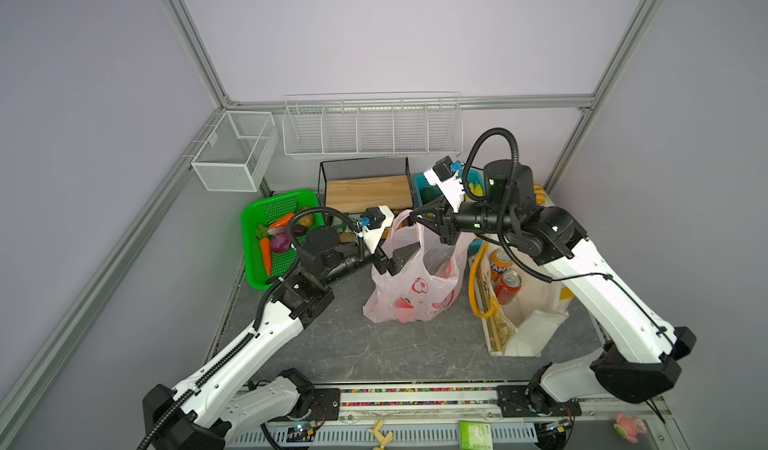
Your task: Place the mixed food into the grocery bags and tie them
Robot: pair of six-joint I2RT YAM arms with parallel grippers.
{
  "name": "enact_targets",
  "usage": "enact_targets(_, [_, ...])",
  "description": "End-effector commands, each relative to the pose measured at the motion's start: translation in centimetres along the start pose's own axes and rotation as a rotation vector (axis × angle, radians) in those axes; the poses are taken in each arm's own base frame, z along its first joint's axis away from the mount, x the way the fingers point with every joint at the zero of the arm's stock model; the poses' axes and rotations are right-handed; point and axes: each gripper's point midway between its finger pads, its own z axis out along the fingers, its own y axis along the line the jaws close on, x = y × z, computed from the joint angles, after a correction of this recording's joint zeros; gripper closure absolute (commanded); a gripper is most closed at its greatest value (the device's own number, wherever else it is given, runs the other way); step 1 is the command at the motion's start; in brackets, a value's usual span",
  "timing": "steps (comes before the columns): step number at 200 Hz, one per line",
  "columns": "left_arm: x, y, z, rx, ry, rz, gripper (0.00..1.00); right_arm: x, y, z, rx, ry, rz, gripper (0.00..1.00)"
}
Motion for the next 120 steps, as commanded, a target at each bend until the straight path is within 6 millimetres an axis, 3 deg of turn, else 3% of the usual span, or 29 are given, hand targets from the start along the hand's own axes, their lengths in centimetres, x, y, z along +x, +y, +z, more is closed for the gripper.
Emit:
enact_targets(1, [-1.6,1.2,-2.1,-0.098,0.018,0.087,0.11,-0.4,-0.3,0.3,0.034,-0.001,-0.040,0.92])
enact_targets(41, [-3.0,-1.2,-3.2,0.022,0.005,0.039,0.10,-0.7,0.2,1.3,0.017,0.001,-0.044,0.92])
enact_targets(105, [-2.2,-1.3,-0.2,0.046,0.038,-0.008,0.10,-2.1,1.4,1.8,-0.004,-0.042,-0.023,0.92])
enact_targets(120, [-2.1,-1.2,0.4,0.043,0.041,-0.011,0.16,-2.3,1.5,1.7,-0.004,-0.051,-0.016,0.92])
